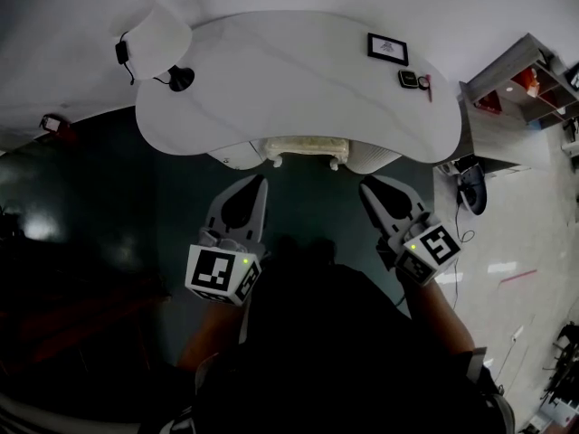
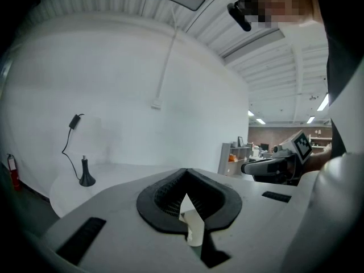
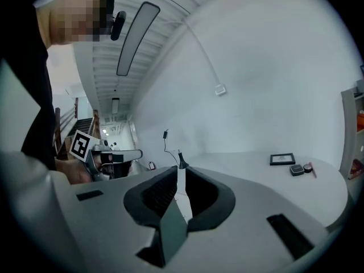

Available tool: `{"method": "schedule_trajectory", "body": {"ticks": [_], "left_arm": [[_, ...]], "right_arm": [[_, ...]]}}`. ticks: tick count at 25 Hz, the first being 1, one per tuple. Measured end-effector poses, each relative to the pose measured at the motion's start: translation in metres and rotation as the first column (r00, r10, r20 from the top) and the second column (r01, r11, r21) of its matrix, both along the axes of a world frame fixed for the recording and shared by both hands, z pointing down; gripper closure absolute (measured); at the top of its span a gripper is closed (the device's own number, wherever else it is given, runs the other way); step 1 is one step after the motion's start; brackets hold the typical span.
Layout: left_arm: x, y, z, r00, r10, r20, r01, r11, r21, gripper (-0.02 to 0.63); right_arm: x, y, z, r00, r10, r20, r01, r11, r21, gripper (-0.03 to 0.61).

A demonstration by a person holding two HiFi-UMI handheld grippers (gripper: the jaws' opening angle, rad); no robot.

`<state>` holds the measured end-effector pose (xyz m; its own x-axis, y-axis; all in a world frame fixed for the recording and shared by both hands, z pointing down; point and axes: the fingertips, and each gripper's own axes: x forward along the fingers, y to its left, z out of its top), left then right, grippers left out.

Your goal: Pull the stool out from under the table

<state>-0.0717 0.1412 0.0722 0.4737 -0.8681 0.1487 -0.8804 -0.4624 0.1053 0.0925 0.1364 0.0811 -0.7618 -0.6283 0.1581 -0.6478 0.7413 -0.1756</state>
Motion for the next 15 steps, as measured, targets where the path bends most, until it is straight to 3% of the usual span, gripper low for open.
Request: {"method": "schedule_trajectory", "body": {"ticks": [5,12,15], "left_arm": [[-0.023,-0.020,0.011,1.000,0.018,-0.004,-0.018,1.000,0.026,0.601],[-0.038,-0.036,0.054,0.999,0.013,0.031,-0.013,1.000,-0.002,0.601],[-0.043,-0.044,0.084,0.999,-0.012,0.048,0.014,0.999,-0.041,0.601]], "right_arm": [[-0.030,-0.015,0.009,0.999,-0.035,0.001,0.035,0.999,-0.025,0.558],[-0.032,-0.030,0.047,0.997,-0.063,-0.035,0.062,0.998,-0.023,0.558],[-0.031,-0.042,0.075,0.998,-0.055,-0.002,0.055,0.997,-0.063,0.558]]}}
